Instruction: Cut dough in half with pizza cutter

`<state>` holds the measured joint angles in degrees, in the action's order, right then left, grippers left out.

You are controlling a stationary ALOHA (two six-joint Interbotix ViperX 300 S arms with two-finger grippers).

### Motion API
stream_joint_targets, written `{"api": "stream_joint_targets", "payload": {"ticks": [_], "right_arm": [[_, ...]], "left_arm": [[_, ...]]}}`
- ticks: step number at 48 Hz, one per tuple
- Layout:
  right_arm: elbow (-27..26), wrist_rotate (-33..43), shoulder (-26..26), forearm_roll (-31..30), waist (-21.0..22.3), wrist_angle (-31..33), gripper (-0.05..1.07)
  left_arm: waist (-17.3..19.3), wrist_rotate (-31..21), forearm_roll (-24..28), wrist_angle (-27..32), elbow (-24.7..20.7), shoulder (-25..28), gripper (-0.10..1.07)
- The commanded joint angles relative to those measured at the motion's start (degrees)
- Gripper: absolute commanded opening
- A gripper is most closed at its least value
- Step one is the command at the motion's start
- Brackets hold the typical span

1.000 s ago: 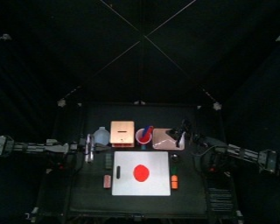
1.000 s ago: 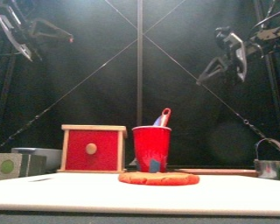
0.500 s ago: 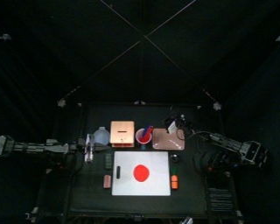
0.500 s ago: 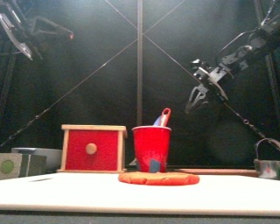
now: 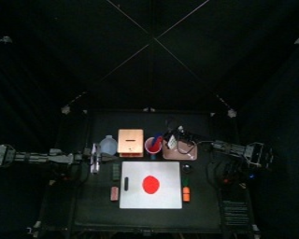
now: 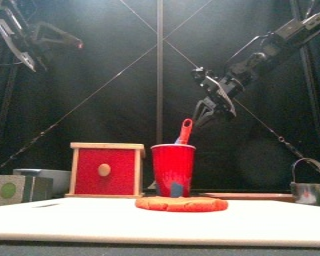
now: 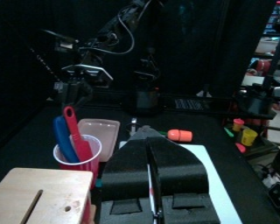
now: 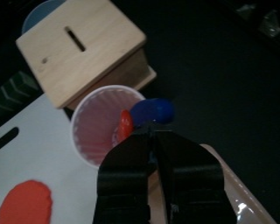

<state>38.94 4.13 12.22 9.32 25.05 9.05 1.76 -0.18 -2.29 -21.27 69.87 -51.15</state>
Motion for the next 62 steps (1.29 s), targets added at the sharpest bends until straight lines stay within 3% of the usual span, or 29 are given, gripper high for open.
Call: {"api": "stream_joint_targets", "payload": {"ticks": [1,10,17,36,45,55,62], "right_arm": [[-1.4,0.4,0.7,-0.6,-2.2,-0.2,0.23],[-1.5,1.1,0.2,-0.5,-2.5,-0.7,0.52],[-2.0,1.1,-1.1,-0.4,-2.4,-0.8,0.63],[-7.5,0.2,-6.2,-1.2,2.4,-0.2,0.65],[-10.2,0.1,-8.8,-2.1,2.4,2.0,0.65],[-9.9,0.4,-7.9,-2.1,2.1,4.8,0.65],[-9.2,0.9,-4.3,-1.5,1.2,7.6,0.65]], "left_arm": [[0.0,0.0,-0.1,-0.6,-0.7,0.2,0.02],[0.1,0.0,-0.1,-0.6,-0.5,0.2,0.02],[0.1,-0.2,-0.3,-0.6,0.1,0.2,0.02],[0.4,-0.1,-2.0,-0.7,1.1,0.2,0.02],[0.4,-0.1,-2.3,-0.7,1.5,0.2,0.02],[1.0,-0.1,-2.6,-0.7,1.8,0.1,0.02],[1.1,-0.1,-3.1,-0.7,1.9,0.2,0.02]]}}
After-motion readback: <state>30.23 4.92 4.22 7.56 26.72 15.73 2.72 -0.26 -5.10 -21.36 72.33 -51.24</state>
